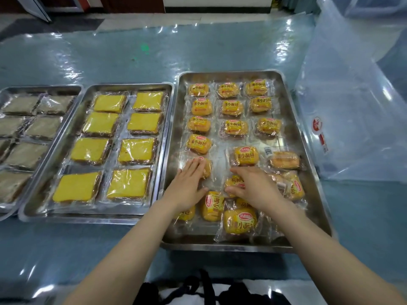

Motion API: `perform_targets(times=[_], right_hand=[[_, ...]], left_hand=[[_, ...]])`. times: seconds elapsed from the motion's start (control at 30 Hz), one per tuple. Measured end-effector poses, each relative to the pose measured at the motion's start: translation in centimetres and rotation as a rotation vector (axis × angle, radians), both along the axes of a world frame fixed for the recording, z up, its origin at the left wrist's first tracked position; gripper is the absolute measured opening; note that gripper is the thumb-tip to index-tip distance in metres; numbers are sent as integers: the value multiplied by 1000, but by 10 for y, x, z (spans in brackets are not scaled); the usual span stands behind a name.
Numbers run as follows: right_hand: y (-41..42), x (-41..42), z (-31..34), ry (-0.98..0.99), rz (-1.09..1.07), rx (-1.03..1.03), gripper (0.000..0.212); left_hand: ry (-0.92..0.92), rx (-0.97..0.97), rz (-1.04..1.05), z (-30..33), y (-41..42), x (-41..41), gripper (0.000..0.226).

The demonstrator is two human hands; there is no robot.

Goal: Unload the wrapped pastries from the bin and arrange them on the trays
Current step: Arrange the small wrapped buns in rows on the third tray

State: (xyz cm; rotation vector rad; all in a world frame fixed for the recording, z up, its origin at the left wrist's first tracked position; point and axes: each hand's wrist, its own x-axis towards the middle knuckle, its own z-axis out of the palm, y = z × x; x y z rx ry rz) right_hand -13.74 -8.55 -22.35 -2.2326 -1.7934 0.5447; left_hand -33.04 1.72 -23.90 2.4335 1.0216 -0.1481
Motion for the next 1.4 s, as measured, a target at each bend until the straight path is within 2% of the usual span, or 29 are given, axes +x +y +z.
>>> perform_targets(times=[0.13, 0.2, 0.3, 0.37, 0.5, 0.6, 0.7, 0.87, 0.97, 1.03, 1.2, 1.4], right_hand=[[-4, 7, 0, 3, 70, -66, 79], [-5, 7, -1, 43, 49, -18, 72], [-3, 8, 0, 110, -27, 85, 55], [0, 9, 2, 126, -55, 87, 48], [2, 10, 0, 112, -65, 67, 42], [0, 10, -2, 100, -60, 71, 40], [-2, 11, 0, 100, -55, 67, 37], [2, 8, 6, 111, -14, 77, 33], [4, 7, 10, 104, 12, 77, 41], [1, 8, 10, 105, 15, 89, 38], [-15, 25, 12, 109, -99, 247, 28], [-21, 61, 10, 49, -315, 239, 30]], left_hand=[[-154, 55, 138, 13, -5, -16, 78], [-170, 80, 203, 20, -5, -27, 66], [-99, 89, 218, 27, -7, -39, 55], [-50, 19, 194, 28, -12, -42, 67], [12, -61, 93, 18, -26, -42, 113], [-36, -59, 124, 10, -33, -40, 126], [-36, -4, 154, 5, -35, -35, 128], [101, 178, 83, 1, -29, -25, 106], [69, 188, 30, 4, -23, -22, 87], [18, 179, 3, 7, -23, -19, 79], [-53, 160, -62, 14, -29, 2, 74], [-145, 105, -19, 23, -17, 27, 72]])
